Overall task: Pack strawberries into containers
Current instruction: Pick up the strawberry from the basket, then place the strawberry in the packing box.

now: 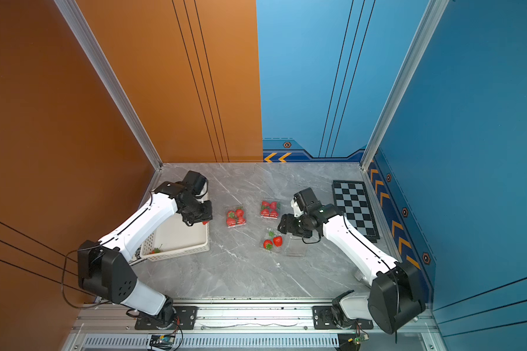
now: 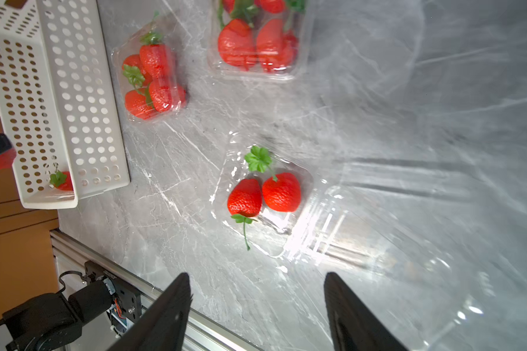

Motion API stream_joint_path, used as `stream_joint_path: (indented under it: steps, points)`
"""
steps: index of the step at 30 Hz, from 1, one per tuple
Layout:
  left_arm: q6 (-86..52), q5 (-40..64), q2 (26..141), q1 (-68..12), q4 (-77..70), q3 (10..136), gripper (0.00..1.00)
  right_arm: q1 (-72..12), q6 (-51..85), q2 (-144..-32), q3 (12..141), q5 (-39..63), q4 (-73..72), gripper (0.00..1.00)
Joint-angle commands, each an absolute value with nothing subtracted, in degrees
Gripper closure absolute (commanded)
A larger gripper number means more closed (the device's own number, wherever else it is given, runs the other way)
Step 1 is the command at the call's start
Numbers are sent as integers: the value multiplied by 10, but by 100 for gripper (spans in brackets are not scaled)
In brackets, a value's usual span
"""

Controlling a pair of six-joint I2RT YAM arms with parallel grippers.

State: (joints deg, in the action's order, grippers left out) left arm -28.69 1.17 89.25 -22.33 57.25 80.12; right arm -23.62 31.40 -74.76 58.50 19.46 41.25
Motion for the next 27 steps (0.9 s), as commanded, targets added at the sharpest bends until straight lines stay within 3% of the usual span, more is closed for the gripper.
stream_joint_path:
  steps: [1,6,12,27]
  points:
    - [-323,-13,934,-302,593,850,76,-189,320,-697,541,191,449,28]
    - [-334,-33,1038,-418,593,942,77,-121,307,-637,487,205,474,28]
    - [-333,-19,1152,-491,592,1034,78,-100,311,-600,463,197,487,28]
    - [-350,-2,1226,-539,575,1061,79,-91,319,-561,441,170,510,27]
